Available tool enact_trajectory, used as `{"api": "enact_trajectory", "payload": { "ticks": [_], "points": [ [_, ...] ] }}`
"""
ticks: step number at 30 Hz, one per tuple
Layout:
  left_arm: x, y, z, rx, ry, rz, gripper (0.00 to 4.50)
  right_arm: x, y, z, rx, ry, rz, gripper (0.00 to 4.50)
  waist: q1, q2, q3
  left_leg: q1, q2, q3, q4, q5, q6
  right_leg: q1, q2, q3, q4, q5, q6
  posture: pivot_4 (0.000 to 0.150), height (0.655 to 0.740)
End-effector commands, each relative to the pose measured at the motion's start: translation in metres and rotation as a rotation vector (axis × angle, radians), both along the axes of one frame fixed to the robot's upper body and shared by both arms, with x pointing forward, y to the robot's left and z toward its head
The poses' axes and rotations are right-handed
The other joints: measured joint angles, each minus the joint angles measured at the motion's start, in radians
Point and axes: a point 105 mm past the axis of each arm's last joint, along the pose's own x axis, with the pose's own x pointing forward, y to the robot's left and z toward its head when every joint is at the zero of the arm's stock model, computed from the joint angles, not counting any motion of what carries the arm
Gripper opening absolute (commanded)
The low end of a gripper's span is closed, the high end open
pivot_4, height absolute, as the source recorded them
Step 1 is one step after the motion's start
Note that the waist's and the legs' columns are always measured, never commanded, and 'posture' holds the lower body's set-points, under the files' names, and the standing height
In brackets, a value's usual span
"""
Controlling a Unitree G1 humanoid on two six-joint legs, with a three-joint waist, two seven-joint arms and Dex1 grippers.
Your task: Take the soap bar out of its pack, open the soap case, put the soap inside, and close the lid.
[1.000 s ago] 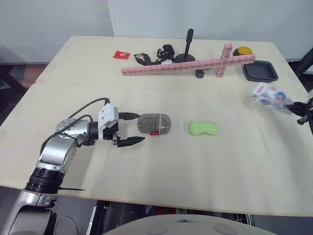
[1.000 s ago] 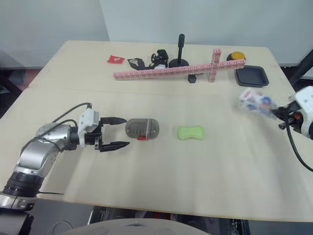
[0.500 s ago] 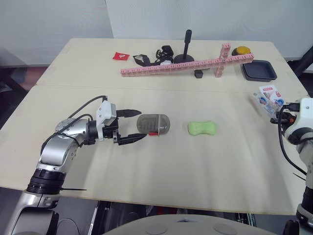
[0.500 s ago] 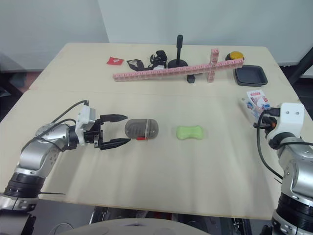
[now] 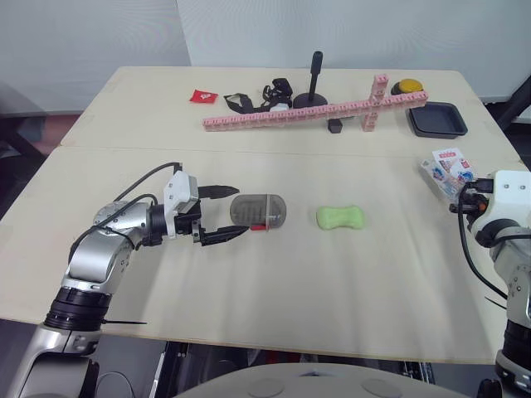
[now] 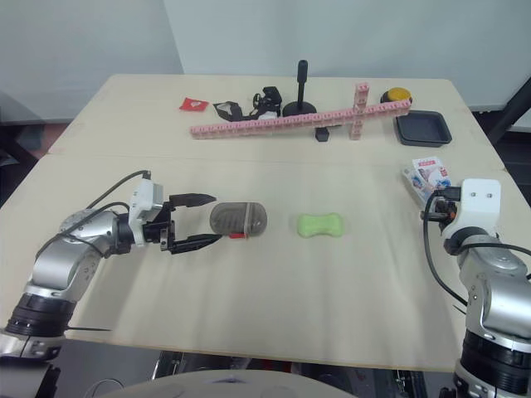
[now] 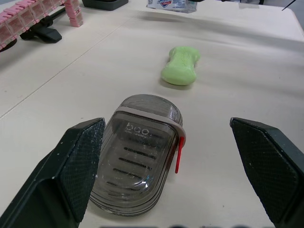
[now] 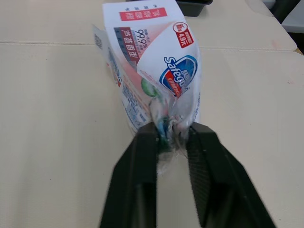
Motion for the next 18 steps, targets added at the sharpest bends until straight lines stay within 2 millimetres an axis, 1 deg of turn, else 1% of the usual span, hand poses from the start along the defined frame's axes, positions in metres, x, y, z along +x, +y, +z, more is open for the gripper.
{"api": "enact_trajectory", "payload": {
  "ticks": [1, 6, 8, 10, 12, 14, 15, 16, 18],
  "points": [
    [-0.002, 0.001, 0.006, 0.01, -0.037, -0.003, 4.5, 0.0, 0.0, 0.012, -0.031, -0.046, 0.019, 2.16, 0.0, 0.0, 0.0, 0.002, 0.0, 0.0, -0.001, 0.0, 0.0, 0.002, 0.0, 0.0, -0.001, 0.0, 0.0, 0.15, 0.733],
    [-0.001, 0.001, 0.006, 0.012, -0.039, 0.001, 4.5, -0.001, -0.002, 0.011, -0.043, -0.045, 0.033, 3.89, -0.001, 0.0, 0.0, 0.008, 0.0, 0.0, -0.007, 0.001, -0.002, 0.008, 0.0, 0.0, -0.007, 0.0, 0.0, 0.15, 0.733],
    [0.0, 0.003, 0.005, 0.019, -0.039, 0.001, 4.5, 0.0, 0.001, 0.018, -0.079, -0.064, 0.076, 4.48, -0.001, 0.0, 0.0, 0.008, 0.0, 0.0, -0.008, 0.001, -0.002, 0.008, 0.0, 0.0, -0.007, 0.0, 0.0, 0.15, 0.733],
    [0.0, 0.003, 0.004, 0.029, -0.043, -0.006, 4.5, 0.003, 0.006, 0.031, -0.142, -0.098, 0.153, 4.48, -0.001, 0.0, 0.0, 0.008, 0.0, 0.0, -0.009, 0.001, -0.002, 0.008, 0.0, 0.0, -0.008, 0.0, 0.0, 0.15, 0.733],
    [0.001, 0.003, 0.004, 0.035, -0.05, -0.011, 4.5, 0.008, 0.014, 0.046, -0.22, -0.15, 0.268, 4.48, -0.002, 0.0, 0.0, 0.008, 0.0, 0.0, -0.009, 0.001, -0.002, 0.008, 0.0, 0.0, -0.008, 0.0, 0.001, 0.15, 0.733],
    [0.004, 0.003, 0.005, 0.039, -0.057, -0.01, 4.5, 0.012, 0.027, 0.06, -0.285, -0.218, 0.413, 4.48, -0.003, 0.0, 0.0, 0.008, 0.0, 0.0, -0.009, 0.001, -0.002, 0.008, 0.001, 0.0, -0.009, 0.0, 0.001, 0.15, 0.733],
    [0.006, 0.003, 0.005, 0.042, -0.059, -0.011, 4.5, 0.011, 0.039, 0.065, -0.288, -0.253, 0.518, 4.48, -0.003, 0.0, 0.0, 0.008, 0.0, 0.0, -0.009, 0.001, -0.002, 0.008, 0.001, 0.0, -0.009, 0.0, 0.001, 0.15, 0.733],
    [0.008, 0.004, 0.005, 0.046, -0.061, -0.012, 4.5, 0.008, 0.048, 0.066, -0.294, -0.274, 0.61, 4.48, -0.004, 0.0, 0.0, 0.008, 0.0, 0.0, -0.009, 0.001, -0.002, 0.009, 0.001, 0.0, -0.009, 0.0, 0.001, 0.15, 0.733],
    [0.01, 0.004, 0.004, 0.066, -0.069, -0.023, 4.5, 0.0, 0.065, 0.063, -0.233, -0.298, 0.779, 4.48, -0.003, -0.001, 0.0, 0.008, 0.0, 0.0, -0.009, 0.001, -0.002, 0.009, 0.001, 0.0, -0.009, 0.0, 0.001, 0.15, 0.733]
  ]
}}
